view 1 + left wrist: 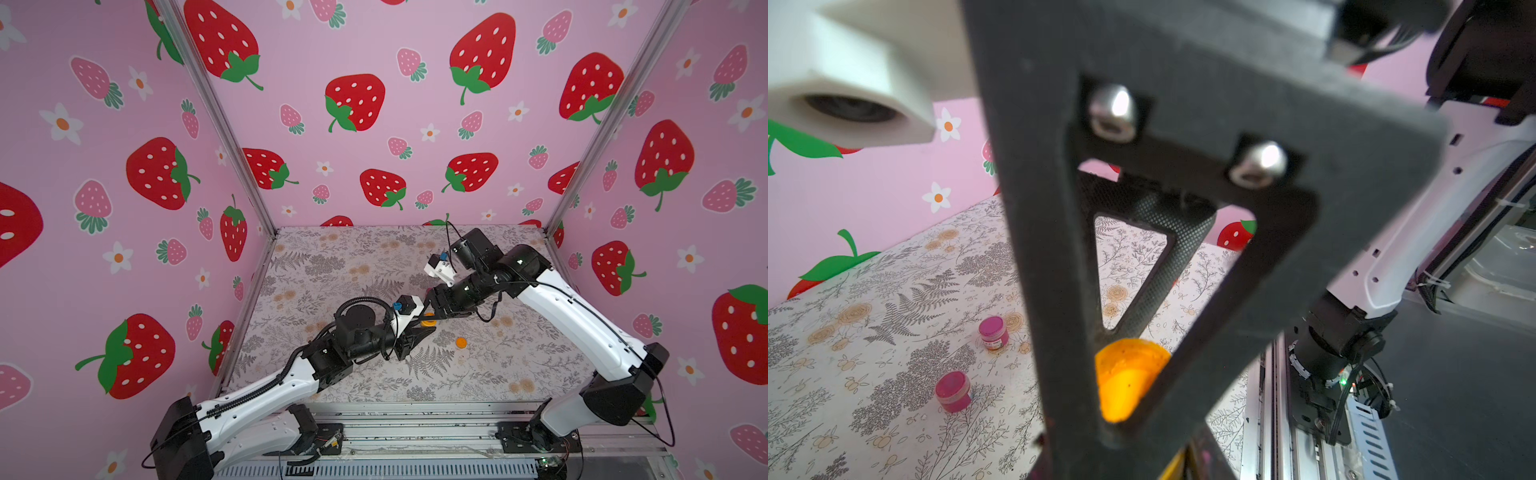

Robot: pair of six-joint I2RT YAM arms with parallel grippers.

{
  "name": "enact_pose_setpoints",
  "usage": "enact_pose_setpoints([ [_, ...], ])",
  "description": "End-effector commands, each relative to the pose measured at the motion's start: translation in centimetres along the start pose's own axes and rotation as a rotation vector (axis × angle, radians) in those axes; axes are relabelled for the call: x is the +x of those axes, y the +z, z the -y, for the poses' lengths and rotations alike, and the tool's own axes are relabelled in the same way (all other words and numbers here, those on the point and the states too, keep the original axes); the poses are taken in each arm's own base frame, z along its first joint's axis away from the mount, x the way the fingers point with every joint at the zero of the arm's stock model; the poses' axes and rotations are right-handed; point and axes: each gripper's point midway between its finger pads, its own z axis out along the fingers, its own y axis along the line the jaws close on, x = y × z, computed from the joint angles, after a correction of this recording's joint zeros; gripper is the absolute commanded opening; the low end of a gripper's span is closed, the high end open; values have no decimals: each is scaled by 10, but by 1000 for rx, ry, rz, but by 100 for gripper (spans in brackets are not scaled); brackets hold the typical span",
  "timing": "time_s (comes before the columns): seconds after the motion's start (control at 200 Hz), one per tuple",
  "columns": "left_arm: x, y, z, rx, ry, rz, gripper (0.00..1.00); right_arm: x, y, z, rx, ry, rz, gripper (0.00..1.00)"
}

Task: Close the paint jar lid
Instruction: Adjust the paint jar.

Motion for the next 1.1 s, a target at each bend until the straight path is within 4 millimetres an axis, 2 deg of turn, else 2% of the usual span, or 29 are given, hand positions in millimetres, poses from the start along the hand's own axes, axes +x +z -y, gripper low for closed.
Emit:
enact_pose_setpoints([
  [0.0,-27,-1,4,15,38,71,0,4,-1,-2,7,-2,-20,60],
  [0.2,-27,0,4,11,41,71,0,7,3,-1,15,1,-38,53],
  [0.365,-28,0,3,7,47,73,0,9,4,-5,7,-5,-48,37],
  [0.49,-29,0,2,1,51,77,0,11,6,-6,-3,-3,-59,28],
  [0.8,-33,-3,0,-18,67,88,5,14,2,-10,-23,-2,-54,23],
  [0.815,-34,-4,0,-19,67,89,9,14,2,-10,-24,0,-55,23],
  [0.845,-33,-4,0,-20,67,90,11,15,2,-10,-25,1,-55,22],
  [1.096,-40,-11,0,-29,71,121,18,13,2,-13,-59,12,-37,21],
])
